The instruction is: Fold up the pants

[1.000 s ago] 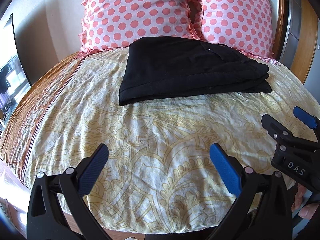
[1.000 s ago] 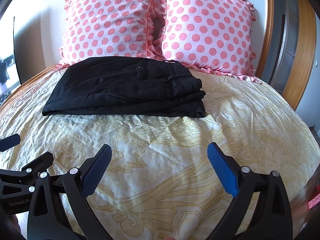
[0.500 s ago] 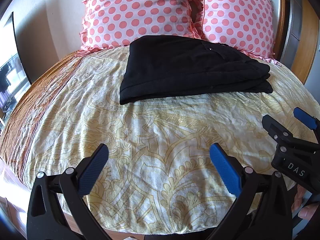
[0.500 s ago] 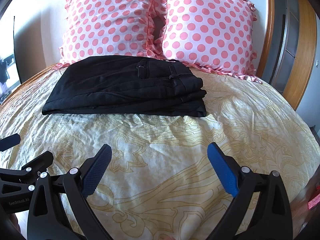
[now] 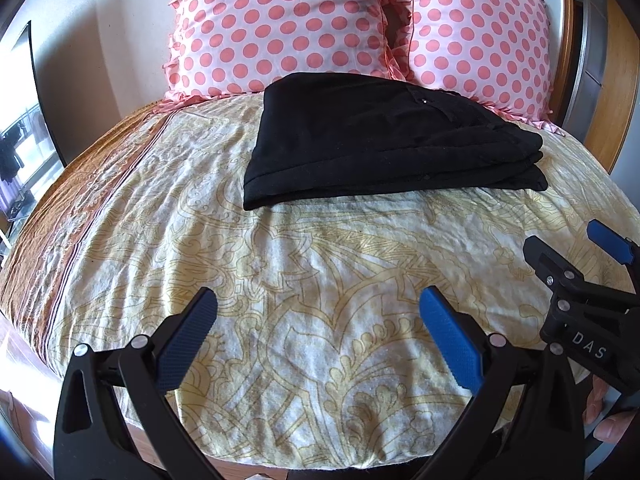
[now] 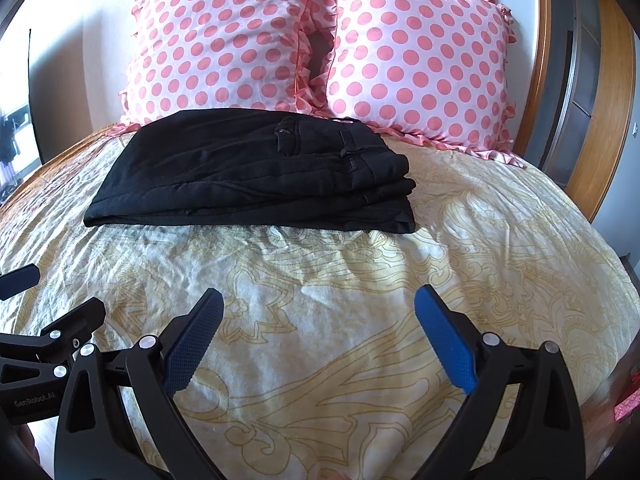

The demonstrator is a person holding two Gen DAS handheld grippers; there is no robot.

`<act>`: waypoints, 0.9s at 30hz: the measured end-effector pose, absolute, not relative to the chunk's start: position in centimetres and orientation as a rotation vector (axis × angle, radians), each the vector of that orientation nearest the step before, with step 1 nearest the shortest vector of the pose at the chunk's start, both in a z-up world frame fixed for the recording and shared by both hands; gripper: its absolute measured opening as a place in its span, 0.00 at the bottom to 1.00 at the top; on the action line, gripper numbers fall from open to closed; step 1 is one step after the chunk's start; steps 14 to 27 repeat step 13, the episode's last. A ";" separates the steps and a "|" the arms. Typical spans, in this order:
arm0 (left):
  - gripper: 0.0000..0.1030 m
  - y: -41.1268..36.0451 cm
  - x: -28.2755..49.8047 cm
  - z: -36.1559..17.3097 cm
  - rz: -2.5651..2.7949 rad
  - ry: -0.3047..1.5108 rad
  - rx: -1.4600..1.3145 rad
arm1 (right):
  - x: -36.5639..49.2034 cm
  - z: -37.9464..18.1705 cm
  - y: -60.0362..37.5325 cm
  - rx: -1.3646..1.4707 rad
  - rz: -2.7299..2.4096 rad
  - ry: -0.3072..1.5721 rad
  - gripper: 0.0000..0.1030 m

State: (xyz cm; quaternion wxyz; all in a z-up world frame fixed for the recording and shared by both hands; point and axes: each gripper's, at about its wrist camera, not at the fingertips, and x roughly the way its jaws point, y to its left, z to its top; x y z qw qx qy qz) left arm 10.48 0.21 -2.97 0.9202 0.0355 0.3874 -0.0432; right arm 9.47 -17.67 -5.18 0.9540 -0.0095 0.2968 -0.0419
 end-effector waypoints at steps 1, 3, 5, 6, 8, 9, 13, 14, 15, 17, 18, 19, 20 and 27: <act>0.98 0.3 10.4 -2.9 -0.089 0.793 0.067 | 9.5 -5.0 -17.7 -0.018 -0.085 0.604 0.95; 0.98 0.5 10.4 -2.8 -0.097 0.793 0.055 | 9.5 -5.1 -17.7 -0.017 -0.084 0.605 0.95; 0.98 0.5 10.4 -2.8 -0.105 0.793 0.049 | 9.5 -5.2 -17.6 -0.017 -0.083 0.605 0.95; 0.98 0.5 10.4 -2.7 -0.105 0.791 0.054 | 9.5 -5.2 -17.6 -0.018 -0.083 0.604 0.95; 0.98 0.3 10.5 -2.6 -0.100 0.786 0.064 | 9.6 -5.2 -17.6 -0.019 -0.082 0.605 0.95; 0.98 0.3 10.5 -2.6 -0.101 0.786 0.065 | 9.5 -5.3 -17.6 -0.020 -0.081 0.605 0.95; 0.98 0.4 10.6 -2.6 -0.107 0.790 0.066 | 9.6 -5.2 -17.5 -0.020 -0.082 0.607 0.95; 0.98 0.4 10.6 -2.6 -0.107 0.790 0.066 | 9.6 -5.2 -17.5 -0.020 -0.082 0.607 0.95; 0.98 0.4 10.6 -2.6 -0.107 0.790 0.066 | 9.6 -5.2 -17.5 -0.020 -0.082 0.607 0.95; 0.98 0.4 10.6 -2.6 -0.107 0.790 0.066 | 9.6 -5.2 -17.5 -0.020 -0.082 0.607 0.95; 0.98 0.4 10.6 -2.6 -0.107 0.790 0.066 | 9.6 -5.2 -17.5 -0.020 -0.082 0.607 0.95; 0.98 0.4 10.6 -2.6 -0.107 0.790 0.066 | 9.6 -5.2 -17.5 -0.020 -0.082 0.607 0.95; 0.98 0.4 10.6 -2.6 -0.107 0.790 0.066 | 9.6 -5.2 -17.5 -0.020 -0.082 0.607 0.95; 0.98 0.4 10.6 -2.6 -0.107 0.790 0.066 | 9.6 -5.2 -17.5 -0.020 -0.082 0.607 0.95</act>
